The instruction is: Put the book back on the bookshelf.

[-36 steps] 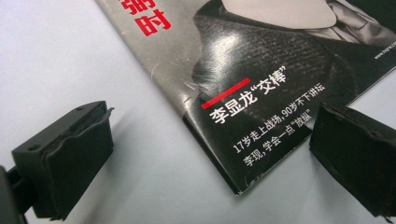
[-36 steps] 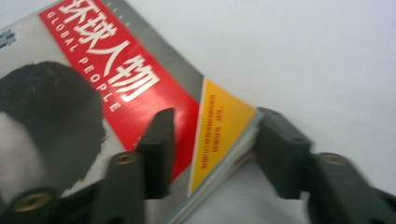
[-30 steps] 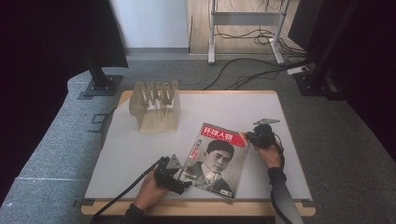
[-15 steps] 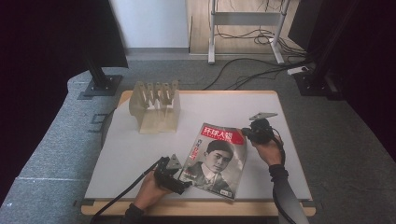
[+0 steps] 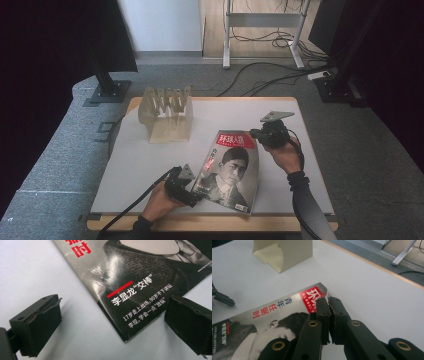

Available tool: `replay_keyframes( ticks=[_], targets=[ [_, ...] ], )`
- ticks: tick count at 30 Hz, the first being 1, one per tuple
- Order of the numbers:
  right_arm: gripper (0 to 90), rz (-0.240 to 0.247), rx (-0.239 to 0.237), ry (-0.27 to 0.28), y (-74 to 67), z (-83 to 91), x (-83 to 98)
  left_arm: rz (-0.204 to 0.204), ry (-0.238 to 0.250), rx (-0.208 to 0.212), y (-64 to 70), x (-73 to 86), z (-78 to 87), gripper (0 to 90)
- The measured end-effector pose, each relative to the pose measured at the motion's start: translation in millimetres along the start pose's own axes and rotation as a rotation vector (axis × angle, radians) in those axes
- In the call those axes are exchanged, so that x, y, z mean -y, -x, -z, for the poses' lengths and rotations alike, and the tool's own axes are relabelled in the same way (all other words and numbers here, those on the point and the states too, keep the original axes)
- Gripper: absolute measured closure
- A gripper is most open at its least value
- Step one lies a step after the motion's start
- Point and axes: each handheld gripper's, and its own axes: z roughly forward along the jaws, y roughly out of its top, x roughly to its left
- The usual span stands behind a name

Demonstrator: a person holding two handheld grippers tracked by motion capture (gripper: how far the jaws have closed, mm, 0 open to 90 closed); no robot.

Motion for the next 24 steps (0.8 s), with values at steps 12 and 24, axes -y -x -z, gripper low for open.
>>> replay_keyframes(
  ticks=[12,24],
  targets=[
    [85.5,0.083,-0.015,0.068,-16.6,23.4,-28.5,0.017,0.060,0.057,-21.7,-26.8,17.1,12.9],
    [85.5,0.136,-0.039,0.120,-28.3,43.3,-46.9,-0.017,0.058,0.099,-44.7,-55.0,20.5,17.3]
  ],
)
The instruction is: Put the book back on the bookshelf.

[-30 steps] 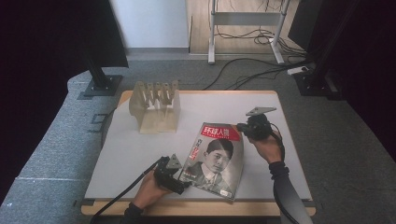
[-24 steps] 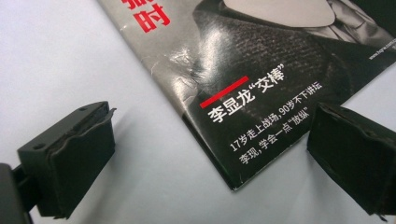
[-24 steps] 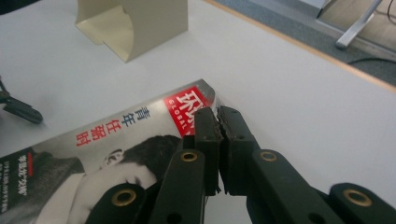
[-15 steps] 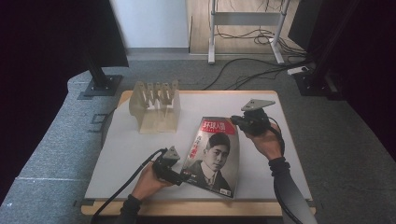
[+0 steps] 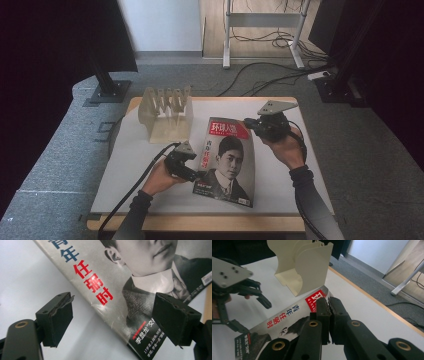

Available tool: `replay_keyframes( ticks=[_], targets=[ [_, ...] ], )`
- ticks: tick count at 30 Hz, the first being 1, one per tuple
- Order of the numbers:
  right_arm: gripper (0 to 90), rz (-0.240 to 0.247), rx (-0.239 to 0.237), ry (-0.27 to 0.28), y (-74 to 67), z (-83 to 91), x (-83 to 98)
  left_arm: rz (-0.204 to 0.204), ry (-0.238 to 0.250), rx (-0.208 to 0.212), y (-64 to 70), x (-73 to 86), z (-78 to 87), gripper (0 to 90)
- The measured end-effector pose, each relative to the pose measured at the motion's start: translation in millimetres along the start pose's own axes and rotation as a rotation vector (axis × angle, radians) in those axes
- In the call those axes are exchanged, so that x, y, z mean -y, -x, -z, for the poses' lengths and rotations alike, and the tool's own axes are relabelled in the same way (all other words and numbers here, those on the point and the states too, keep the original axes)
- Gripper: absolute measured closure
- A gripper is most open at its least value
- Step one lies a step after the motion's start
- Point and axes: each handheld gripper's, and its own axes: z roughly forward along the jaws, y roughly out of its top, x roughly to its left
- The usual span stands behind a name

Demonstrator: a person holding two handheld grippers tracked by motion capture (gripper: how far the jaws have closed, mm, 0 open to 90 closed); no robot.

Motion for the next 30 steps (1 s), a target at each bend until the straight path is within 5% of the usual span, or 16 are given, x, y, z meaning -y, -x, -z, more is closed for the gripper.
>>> replay_keyframes(
  ticks=[7,12,14,15,17,23,28,30],
  targets=[
    [85.5,0.033,-0.018,0.031,-4.9,8.7,-7.7,0.012,-0.007,0.031,-10.9,-1.8,-9.1,24.2],
    [85.5,0.062,-0.035,0.049,-10.1,14.3,-13.0,0.010,0.005,0.116,-15.8,-4.6,-14.2,32.5],
    [85.5,0.069,-0.038,0.051,-11.2,15.1,-13.8,0.011,0.001,0.114,-16.6,-5.1,-14.6,34.0],
    [85.5,0.074,-0.041,0.055,-12.4,16.3,-14.8,0.006,-0.008,0.108,-17.5,-5.6,-14.9,43.9],
    [85.5,0.081,-0.043,0.054,-12.8,17.2,-15.5,0.004,-0.011,0.114,-17.8,-6.2,-14.7,50.1],
    [85.5,0.086,-0.048,0.056,-12.8,18.5,-16.1,0.048,-0.016,0.185,-22.4,-9.0,-8.3,64.2],
    [85.4,0.087,-0.039,0.053,-11.1,19.0,-16.7,0.025,0.006,0.214,-19.2,-12.8,4.8,76.0],
    [85.3,0.087,-0.030,0.058,-10.7,19.6,-17.8,0.014,0.031,0.194,-17.5,-15.0,10.5,78.7]
  ],
)
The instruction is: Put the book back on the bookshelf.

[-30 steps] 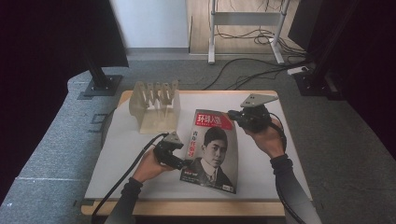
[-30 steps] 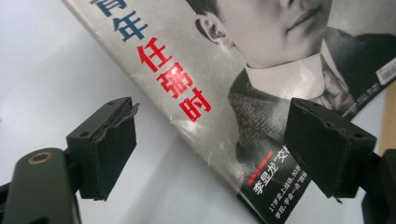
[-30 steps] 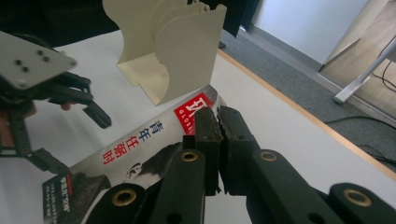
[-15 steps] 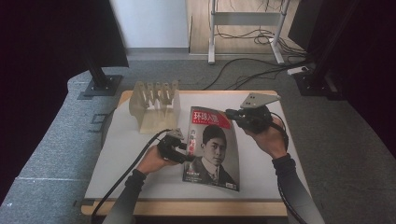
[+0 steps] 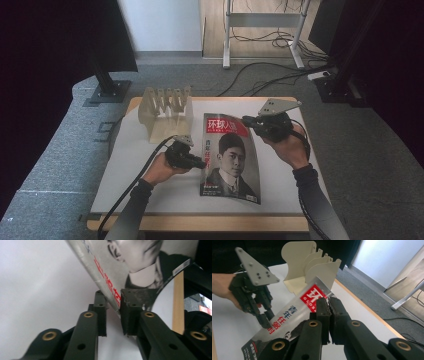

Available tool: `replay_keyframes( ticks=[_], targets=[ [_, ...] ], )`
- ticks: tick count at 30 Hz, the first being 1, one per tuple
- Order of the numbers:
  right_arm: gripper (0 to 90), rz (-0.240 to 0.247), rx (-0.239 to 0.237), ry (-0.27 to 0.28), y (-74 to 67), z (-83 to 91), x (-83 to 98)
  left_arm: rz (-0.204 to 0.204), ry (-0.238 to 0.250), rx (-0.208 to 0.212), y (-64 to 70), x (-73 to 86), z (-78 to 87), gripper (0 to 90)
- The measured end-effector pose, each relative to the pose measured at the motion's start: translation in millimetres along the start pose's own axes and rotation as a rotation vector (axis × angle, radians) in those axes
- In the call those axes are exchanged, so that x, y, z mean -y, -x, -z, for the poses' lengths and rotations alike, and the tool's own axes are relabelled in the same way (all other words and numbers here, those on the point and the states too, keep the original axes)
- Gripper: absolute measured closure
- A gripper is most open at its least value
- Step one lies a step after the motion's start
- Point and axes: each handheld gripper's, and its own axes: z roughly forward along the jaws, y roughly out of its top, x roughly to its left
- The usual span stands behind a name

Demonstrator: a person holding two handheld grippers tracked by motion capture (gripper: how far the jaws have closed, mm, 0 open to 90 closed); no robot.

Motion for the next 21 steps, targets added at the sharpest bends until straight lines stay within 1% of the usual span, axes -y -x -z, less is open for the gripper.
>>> replay_keyframes(
  ticks=[1,2,4,5,7,11,13,14,17,18,19,21],
  targets=[
    [85.3,0.000,0.000,0.000,0.0,0.0,0.0,0.000,0.000,0.000,0.0,0.0,0.0,79.9],
    [85.2,0.002,0.013,0.005,0.5,1.4,-2.4,-0.031,0.027,-0.045,2.2,-3.3,7.1,81.0],
    [85.1,0.010,0.027,0.015,1.4,4.4,-5.9,-0.041,0.066,-0.098,5.1,-6.5,14.7,83.0],
    [85.1,0.012,0.032,0.024,1.9,6.3,-7.8,-0.051,0.082,-0.111,6.0,-7.6,18.4,84.1],
    [85.0,0.017,0.041,0.031,2.9,9.8,-10.8,-0.077,0.093,-0.162,9.0,-8.6,23.8,85.7],
    [85.1,0.013,0.051,0.023,5.1,11.2,-8.2,-0.103,0.073,-0.177,15.0,-5.7,26.3,86.4],
    [85.2,-0.002,0.047,0.030,6.4,12.5,-5.6,-0.118,0.057,-0.180,19.4,-5.1,27.4,86.3],
    [85.2,-0.004,0.045,0.031,6.8,13.6,-4.6,-0.120,0.053,-0.183,21.3,-5.1,27.3,86.3],
    [85.2,-0.005,0.041,0.029,6.3,18.2,-2.6,-0.147,0.030,-0.191,29.6,-4.6,27.7,86.0],
    [85.2,-0.005,0.041,0.029,6.3,18.2,-2.6,-0.147,0.030,-0.191,29.6,-4.6,27.7,85.9],
    [85.1,-0.005,0.041,0.032,4.9,22.7,-1.4,-0.165,0.014,-0.190,34.7,-4.4,27.6,85.6],
    [85.1,0.000,0.043,0.035,3.3,27.1,0.1,-0.192,-0.003,-0.186,39.8,-4.5,27.3,84.5]
  ],
)
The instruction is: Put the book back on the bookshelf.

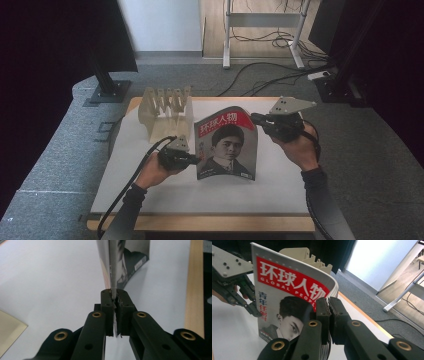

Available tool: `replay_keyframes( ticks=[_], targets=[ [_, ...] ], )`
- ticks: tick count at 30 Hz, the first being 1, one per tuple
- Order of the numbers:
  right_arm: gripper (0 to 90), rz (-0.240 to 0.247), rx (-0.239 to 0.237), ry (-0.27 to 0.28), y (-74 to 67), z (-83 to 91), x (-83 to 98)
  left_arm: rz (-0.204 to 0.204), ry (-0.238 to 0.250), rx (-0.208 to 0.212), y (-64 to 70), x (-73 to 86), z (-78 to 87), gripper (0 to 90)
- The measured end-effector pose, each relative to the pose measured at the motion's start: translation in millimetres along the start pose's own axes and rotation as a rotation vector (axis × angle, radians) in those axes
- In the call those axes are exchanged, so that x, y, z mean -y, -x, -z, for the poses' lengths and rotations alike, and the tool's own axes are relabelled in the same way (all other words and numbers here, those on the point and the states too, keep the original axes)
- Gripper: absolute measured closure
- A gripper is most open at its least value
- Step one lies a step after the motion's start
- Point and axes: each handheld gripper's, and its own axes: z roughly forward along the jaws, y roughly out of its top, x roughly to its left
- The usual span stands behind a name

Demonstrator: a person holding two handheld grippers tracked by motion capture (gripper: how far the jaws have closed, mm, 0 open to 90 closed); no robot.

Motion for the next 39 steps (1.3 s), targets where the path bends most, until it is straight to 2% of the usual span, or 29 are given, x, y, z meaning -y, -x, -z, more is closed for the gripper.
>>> replay_keyframes(
  ticks=[3,6,8,9,10,14,19,30,32,39],
  targets=[
    [85.1,0.005,0.007,0.005,-2.1,7.9,3.7,-0.045,-0.018,-0.002,8.8,-3.6,-1.0,81.0],
    [85.1,0.009,0.005,0.012,-3.7,13.1,7.4,-0.060,-0.009,0.019,12.6,-9.4,-0.6,77.8],
    [85.1,0.011,0.005,0.013,-4.4,15.0,8.8,-0.061,-0.008,0.016,13.2,-11.2,0.1,76.4],
    [85.2,0.014,0.003,0.014,-5.1,17.0,10.3,-0.063,-0.010,-0.008,13.0,-14.7,2.2,75.8],
    [85.2,0.014,0.003,0.014,-5.1,17.0,10.3,-0.063,-0.010,-0.008,13.0,-14.7,2.2,75.4],
    [85.2,0.019,-0.002,0.022,-6.3,19.3,11.8,-0.062,0.046,-0.006,11.0,-23.5,12.5,73.7],
    [85.2,0.019,0.001,0.021,-6.3,22.4,12.7,-0.062,0.058,-0.027,11.6,-35.0,22.1,73.6],
    [85.0,0.018,0.002,0.024,-4.2,24.8,15.6,-0.064,0.107,-0.037,11.4,-58.9,44.5,72.2],
    [85.0,0.020,-0.001,0.025,-4.4,25.4,16.0,-0.067,0.113,-0.051,12.1,-66.2,49.6,71.5],
    [84.8,0.025,0.001,0.027,-3.9,26.4,17.5,-0.073,0.110,-0.082,14.4,-75.7,52.1,80.8]
  ],
)
